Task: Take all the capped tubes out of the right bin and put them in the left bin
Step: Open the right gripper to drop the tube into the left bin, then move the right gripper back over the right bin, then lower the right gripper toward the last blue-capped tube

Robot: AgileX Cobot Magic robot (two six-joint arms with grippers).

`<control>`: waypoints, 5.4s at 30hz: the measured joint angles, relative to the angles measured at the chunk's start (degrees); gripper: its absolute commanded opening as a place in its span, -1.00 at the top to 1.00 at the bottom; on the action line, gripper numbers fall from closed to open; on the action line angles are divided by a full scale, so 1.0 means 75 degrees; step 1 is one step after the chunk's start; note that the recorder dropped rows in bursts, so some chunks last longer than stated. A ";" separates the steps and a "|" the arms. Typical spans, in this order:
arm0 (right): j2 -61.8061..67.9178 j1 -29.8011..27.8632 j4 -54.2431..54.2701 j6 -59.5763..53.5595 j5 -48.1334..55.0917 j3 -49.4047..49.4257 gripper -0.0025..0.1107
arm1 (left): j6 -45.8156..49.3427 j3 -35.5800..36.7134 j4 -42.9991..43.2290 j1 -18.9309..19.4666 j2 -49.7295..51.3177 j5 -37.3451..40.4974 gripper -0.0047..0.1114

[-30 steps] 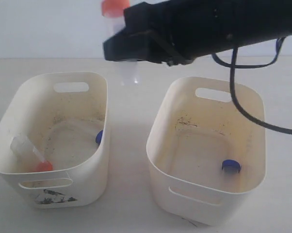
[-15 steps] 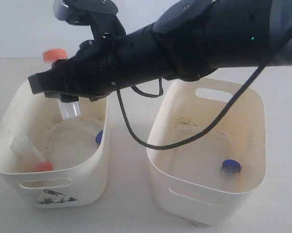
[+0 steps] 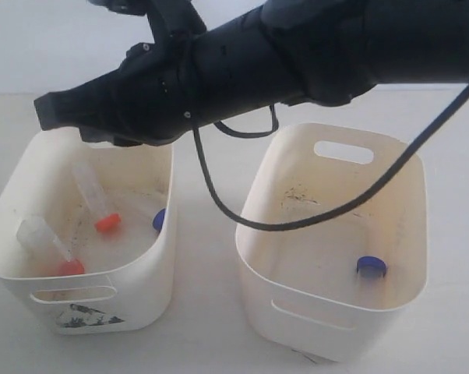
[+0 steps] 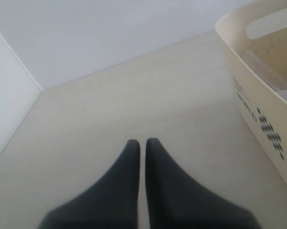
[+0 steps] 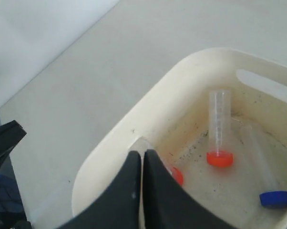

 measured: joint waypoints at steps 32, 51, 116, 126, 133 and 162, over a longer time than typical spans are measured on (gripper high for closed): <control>-0.2219 -0.0054 -1.1746 1.3172 0.4217 0.0913 0.94 | 0.0000 0.0000 0.0000 0.0000 0.0000 0.0000 0.84; -0.0512 -0.0942 -1.0644 1.2390 0.5144 -0.0367 0.94 | 0.0000 0.0000 0.0000 0.0000 0.0000 0.0000 0.84; 0.1440 -0.2615 -0.7756 1.1591 0.5167 -0.0396 0.94 | 0.0000 0.0000 0.0000 -0.0143 0.0000 0.0000 0.84; 0.1573 -0.2552 -0.7886 1.1591 0.5069 -0.0396 0.94 | 0.0000 0.0000 0.0000 -0.0143 0.0000 0.0000 0.84; 0.1573 -0.2291 -0.8171 1.1723 0.5066 -0.0396 0.94 | 0.0000 0.0000 0.0000 -0.0143 0.0000 0.0000 0.84; 0.1573 -0.2275 -0.7896 1.1489 0.5224 0.0425 0.93 | 0.0000 0.0000 0.0000 -0.0143 0.0000 0.0000 0.84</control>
